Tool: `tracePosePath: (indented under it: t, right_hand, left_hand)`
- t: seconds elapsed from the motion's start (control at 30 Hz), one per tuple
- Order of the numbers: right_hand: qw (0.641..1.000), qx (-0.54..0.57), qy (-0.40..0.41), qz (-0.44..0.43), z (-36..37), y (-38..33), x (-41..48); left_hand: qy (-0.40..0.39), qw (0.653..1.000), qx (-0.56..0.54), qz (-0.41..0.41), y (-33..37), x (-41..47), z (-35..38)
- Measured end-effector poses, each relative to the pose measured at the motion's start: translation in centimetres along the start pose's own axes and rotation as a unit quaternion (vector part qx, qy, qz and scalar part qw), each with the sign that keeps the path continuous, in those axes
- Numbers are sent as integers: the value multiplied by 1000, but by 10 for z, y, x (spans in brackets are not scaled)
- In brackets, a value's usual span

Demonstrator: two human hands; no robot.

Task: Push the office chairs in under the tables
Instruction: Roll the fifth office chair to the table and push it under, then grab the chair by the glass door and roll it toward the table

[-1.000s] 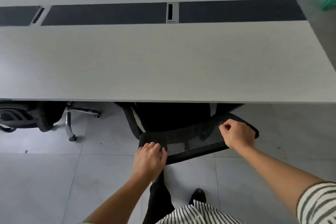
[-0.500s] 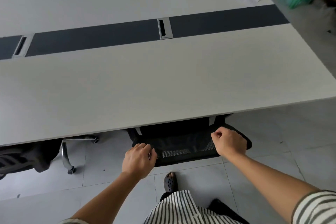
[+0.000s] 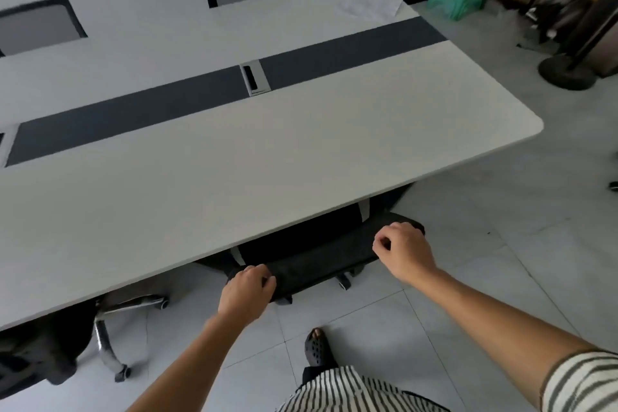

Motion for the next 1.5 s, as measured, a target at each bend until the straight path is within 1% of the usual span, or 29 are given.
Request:
tracePosePath:
  t: [0.03, 0.07, 0.13, 0.2, 0.23, 0.27, 0.33, 0.4, 0.47, 0.57, 0.67, 0.73, 0.83, 0.97, 1.07, 1.13, 1.23, 1.3, 1.4, 1.5]
  right_hand:
    - [1000, 22, 11, -10, -8, 5, -15]
    - [999, 51, 7, -3, -15, 13, -31]
    - [991, 111, -41, 58, -26, 42, -68]
    - [966, 198, -85, 145, -33, 82, -113]
    - [946, 249, -93, 188, -39, 103, -138]
    - [926, 289, -89, 225, -45, 124, -165]
    - [895, 334, -52, 289, -62, 165, -216]
    - [852, 374, -4, 366, -78, 206, -266]
    - [806, 399, 41, 434, -92, 239, -308]
    - [755, 416, 97, 497, -113, 275, -354]
    - [713, 432, 154, 531, -131, 302, -376]
    - [691, 436, 189, 545, -143, 321, -378]
    - [668, 435, 234, 557, -163, 354, -368]
    - [636, 437, 284, 570, -196, 398, -342]
    - [615, 442, 314, 573, -227, 426, -323]
    - [602, 439, 335, 577, -243, 445, -316]
    - [579, 440, 357, 585, -255, 476, -310]
    - [561, 447, 364, 594, -257, 502, -308]
    - [538, 455, 368, 607, -260, 553, -307]
    - [528, 459, 367, 613, -274, 621, -304]
  left_hand:
    - [-17, 1000, -12, 2, 10, -4, 1]
    - [-32, 999, -27, 12, 23, -10, 3]
    - [-39, 998, -44, 38, 53, -26, 8]
    - [-21, 995, -67, 69, 81, -46, 13]
    - [-26, 992, -101, 75, 92, -54, 18]
    - [-53, 985, -149, 70, 104, -62, 26]
    - [-136, 962, -233, 42, 127, -75, 50]
    - [-198, 944, -261, 37, 153, -84, 72]
    - [-232, 936, -264, 37, 178, -87, 90]
    - [-260, 926, -274, 27, 221, -79, 109]
    - [-270, 918, -288, 38, 274, -57, 122]
    - [-265, 918, -291, 54, 314, -36, 128]
    - [-273, 915, -285, 82, 381, 3, 143]
    - [-288, 906, -282, 131, 488, 49, 155]
    - [-300, 894, -291, 163, 573, 69, 161]
    - [-318, 887, -273, 192, 624, 79, 172]
    - [-336, 880, -249, 223, 689, 90, 194]
    - [-342, 878, -241, 230, 726, 96, 215]
    - [-361, 878, -226, 218, 772, 102, 258]
    - [-368, 882, -208, 210, 821, 109, 300]
Point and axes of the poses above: each hand's wrist, its own x-axis towards the middle knuckle, its own z-axis out of the palm, y = z × x, the point moved 7 cm from there along x, towards the middle knuckle, and after that the axes turned 8 degrees about -x, right-handed, at the moved point
